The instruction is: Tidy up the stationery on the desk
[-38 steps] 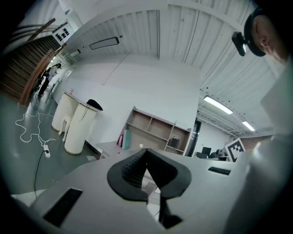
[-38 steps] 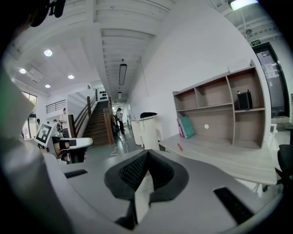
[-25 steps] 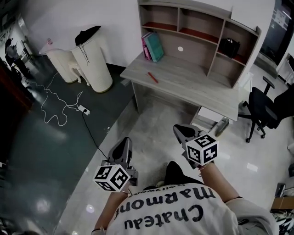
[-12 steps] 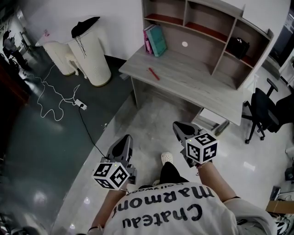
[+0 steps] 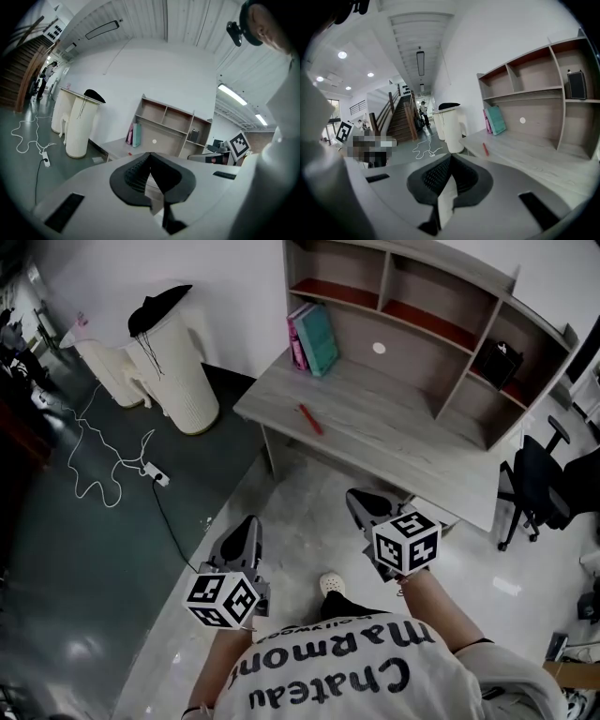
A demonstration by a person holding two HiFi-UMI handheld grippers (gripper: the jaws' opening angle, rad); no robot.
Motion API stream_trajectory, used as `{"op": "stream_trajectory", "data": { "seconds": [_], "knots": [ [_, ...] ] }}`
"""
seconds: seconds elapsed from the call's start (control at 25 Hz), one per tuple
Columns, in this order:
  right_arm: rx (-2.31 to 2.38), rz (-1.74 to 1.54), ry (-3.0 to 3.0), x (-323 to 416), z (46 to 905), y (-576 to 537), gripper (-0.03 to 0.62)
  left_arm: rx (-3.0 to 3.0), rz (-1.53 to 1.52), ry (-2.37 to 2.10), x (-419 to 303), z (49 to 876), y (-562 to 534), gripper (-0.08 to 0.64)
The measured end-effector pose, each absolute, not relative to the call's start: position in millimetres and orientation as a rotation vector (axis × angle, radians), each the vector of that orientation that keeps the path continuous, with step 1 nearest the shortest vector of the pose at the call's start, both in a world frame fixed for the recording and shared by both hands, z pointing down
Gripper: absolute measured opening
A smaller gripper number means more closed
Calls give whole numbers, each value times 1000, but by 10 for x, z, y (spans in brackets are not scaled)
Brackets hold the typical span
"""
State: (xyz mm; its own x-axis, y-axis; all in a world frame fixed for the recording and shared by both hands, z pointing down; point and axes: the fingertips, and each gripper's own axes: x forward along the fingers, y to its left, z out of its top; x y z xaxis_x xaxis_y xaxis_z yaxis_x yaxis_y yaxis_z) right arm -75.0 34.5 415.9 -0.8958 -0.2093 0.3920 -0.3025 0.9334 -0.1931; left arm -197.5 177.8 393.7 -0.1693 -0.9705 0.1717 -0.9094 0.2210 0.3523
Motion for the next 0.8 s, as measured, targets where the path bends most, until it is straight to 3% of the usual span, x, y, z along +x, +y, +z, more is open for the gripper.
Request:
{"op": "stream_trajectory", "data": {
  "seconds": [0.8],
  "knots": [
    [278, 340, -2712, -1555, 4303, -1073, 14, 1663, -251, -2197, -2626, 4051, 536, 15]
  ]
}}
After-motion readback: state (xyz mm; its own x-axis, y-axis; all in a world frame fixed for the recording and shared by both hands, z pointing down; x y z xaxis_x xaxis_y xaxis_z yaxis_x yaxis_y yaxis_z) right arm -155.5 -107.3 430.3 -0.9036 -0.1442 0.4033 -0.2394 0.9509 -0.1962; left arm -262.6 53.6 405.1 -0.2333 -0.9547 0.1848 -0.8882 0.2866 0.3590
